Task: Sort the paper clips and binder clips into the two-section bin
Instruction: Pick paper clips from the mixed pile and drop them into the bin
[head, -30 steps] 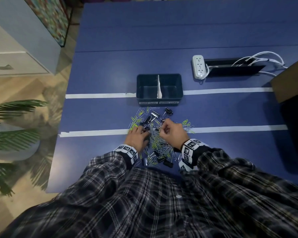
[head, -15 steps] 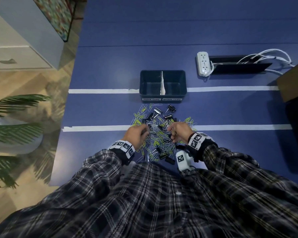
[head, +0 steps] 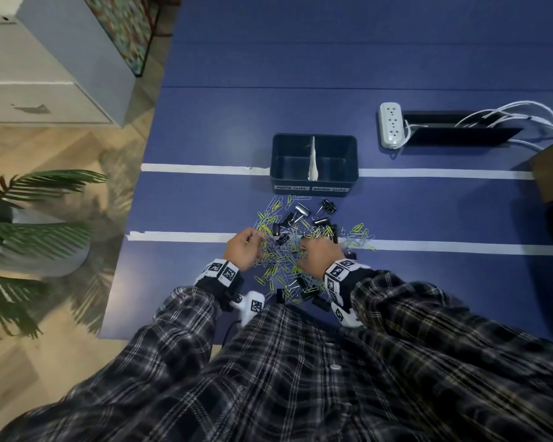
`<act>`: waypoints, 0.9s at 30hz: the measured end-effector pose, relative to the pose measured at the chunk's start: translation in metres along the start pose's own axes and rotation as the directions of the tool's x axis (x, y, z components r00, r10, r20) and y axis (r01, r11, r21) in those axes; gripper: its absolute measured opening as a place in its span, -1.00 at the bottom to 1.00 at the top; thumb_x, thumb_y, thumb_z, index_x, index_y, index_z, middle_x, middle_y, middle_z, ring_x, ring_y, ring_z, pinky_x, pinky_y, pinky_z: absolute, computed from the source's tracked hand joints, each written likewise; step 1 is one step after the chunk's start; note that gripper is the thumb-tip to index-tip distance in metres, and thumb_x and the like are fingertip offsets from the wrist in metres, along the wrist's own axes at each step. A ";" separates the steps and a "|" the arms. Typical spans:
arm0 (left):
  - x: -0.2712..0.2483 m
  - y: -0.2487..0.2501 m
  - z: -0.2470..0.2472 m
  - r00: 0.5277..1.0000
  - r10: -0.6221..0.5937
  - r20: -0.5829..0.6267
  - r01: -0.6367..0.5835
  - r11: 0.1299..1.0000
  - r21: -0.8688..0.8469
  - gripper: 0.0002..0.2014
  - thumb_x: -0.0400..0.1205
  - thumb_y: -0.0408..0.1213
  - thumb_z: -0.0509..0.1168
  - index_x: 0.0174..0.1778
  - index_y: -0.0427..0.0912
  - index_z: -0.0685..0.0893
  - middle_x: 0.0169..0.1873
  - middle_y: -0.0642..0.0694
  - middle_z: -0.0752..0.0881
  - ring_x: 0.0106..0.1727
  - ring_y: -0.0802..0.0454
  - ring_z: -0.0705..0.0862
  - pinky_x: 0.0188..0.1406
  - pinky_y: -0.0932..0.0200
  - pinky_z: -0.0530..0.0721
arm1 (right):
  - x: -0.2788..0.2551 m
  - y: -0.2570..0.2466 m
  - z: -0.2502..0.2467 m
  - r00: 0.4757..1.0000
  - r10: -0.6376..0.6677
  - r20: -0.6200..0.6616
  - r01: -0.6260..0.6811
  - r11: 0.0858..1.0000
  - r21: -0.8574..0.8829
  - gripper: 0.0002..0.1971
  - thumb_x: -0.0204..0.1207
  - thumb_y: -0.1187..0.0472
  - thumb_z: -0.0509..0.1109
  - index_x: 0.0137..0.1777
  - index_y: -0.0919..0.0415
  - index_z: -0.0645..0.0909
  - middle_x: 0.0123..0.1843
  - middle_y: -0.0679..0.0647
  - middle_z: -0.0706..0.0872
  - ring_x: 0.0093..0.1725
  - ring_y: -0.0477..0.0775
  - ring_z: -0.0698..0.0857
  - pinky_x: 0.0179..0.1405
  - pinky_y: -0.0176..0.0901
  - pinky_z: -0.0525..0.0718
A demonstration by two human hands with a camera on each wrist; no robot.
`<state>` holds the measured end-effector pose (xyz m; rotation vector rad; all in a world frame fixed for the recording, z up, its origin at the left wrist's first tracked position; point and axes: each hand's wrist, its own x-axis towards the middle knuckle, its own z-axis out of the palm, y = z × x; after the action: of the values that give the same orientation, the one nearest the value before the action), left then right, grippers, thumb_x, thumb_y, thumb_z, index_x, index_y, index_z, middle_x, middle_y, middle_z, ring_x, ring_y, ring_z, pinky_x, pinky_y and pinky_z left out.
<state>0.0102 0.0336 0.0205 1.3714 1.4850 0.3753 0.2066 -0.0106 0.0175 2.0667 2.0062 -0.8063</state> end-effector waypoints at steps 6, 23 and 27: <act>-0.005 0.005 -0.004 0.993 -0.114 -0.040 0.106 0.979 -0.174 -0.58 0.72 -0.12 -0.08 -0.42 -0.14 0.44 -0.44 -0.10 0.54 -0.47 -0.02 0.39 -0.39 0.12 0.34 | 0.000 -0.005 0.007 1.000 0.000 -0.011 0.001 0.999 0.040 -0.83 0.63 0.11 0.30 0.03 0.17 0.65 -0.11 0.12 0.75 -0.12 0.16 0.76 -0.10 -0.01 0.76; -0.021 -0.020 -0.007 0.971 -0.005 0.238 -0.105 0.889 0.446 -0.52 0.79 -0.04 -0.13 0.63 -0.10 0.23 0.45 -0.26 0.53 0.48 -0.19 0.47 0.49 0.01 0.37 | -0.013 0.023 -0.019 0.982 0.177 -0.066 -0.090 0.743 0.663 -0.74 0.64 -0.01 0.32 -0.02 0.21 0.63 -0.25 -0.06 0.72 -0.37 -0.07 0.61 -0.56 -0.35 0.50; -0.013 -0.024 -0.014 0.968 0.003 0.251 -0.136 0.848 0.513 -0.62 0.78 -0.08 -0.04 0.13 -0.06 0.69 0.12 -0.15 0.73 0.10 -0.09 0.69 0.08 0.17 0.56 | -0.017 0.023 -0.025 0.978 0.208 0.010 -0.153 0.685 0.713 -0.77 0.70 0.03 0.22 0.01 0.18 0.58 -0.27 -0.07 0.75 -0.50 -0.13 0.54 -0.58 -0.32 0.43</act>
<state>-0.0168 0.0208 0.0129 1.8354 1.3855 -0.1778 0.2359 -0.0160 0.0405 2.6499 1.6014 -1.6982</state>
